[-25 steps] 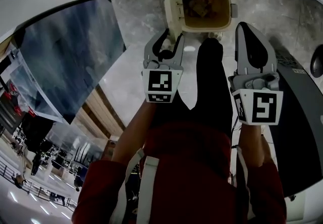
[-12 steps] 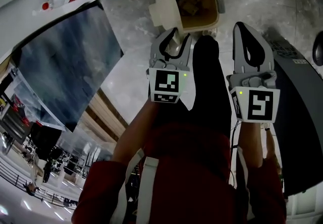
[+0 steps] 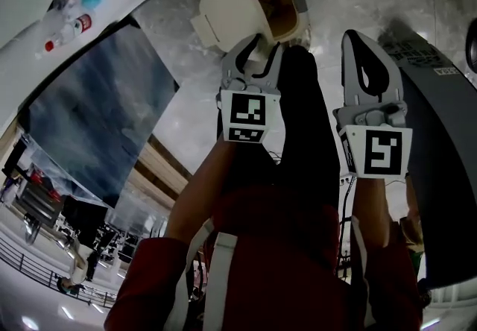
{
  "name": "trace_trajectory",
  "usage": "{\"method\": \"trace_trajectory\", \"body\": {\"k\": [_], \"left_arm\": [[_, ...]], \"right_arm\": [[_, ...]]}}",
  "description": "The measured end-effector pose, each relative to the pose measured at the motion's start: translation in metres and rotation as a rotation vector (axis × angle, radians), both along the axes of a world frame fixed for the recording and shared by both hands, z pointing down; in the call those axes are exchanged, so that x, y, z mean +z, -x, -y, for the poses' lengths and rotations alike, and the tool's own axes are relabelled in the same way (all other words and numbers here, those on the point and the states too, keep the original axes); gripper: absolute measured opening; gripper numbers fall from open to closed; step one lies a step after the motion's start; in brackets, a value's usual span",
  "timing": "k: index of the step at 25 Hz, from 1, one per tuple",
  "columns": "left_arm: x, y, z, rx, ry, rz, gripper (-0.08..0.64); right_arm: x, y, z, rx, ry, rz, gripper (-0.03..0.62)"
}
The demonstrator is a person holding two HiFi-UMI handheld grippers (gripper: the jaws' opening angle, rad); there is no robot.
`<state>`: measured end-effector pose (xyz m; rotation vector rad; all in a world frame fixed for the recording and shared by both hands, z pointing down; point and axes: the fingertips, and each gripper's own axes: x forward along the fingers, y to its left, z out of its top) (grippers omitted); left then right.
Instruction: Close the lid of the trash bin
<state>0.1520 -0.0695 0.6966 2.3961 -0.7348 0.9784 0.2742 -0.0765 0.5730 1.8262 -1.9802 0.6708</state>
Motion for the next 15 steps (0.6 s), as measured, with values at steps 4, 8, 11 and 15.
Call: {"method": "trace_trajectory", "body": {"k": [4,8,11,15], "left_arm": [[0.023,-0.02,-0.003,0.031,0.021,0.008,0.161],[0.045,-0.037,-0.006,0.079,0.032,0.023,0.161],[0.061,-0.048,-0.009,0.108,0.047,0.032,0.161],[0.084,-0.058,-0.011,0.131,0.063,0.039,0.161]], "right_arm": [[0.021,-0.014,-0.006,0.007,0.022,0.007,0.002],[0.041,-0.023,-0.009,0.009,0.046,0.011,0.002],[0.057,-0.03,-0.014,0.009,0.068,0.009,0.001],[0.074,-0.033,-0.014,0.018,0.081,0.03,0.001]]}}
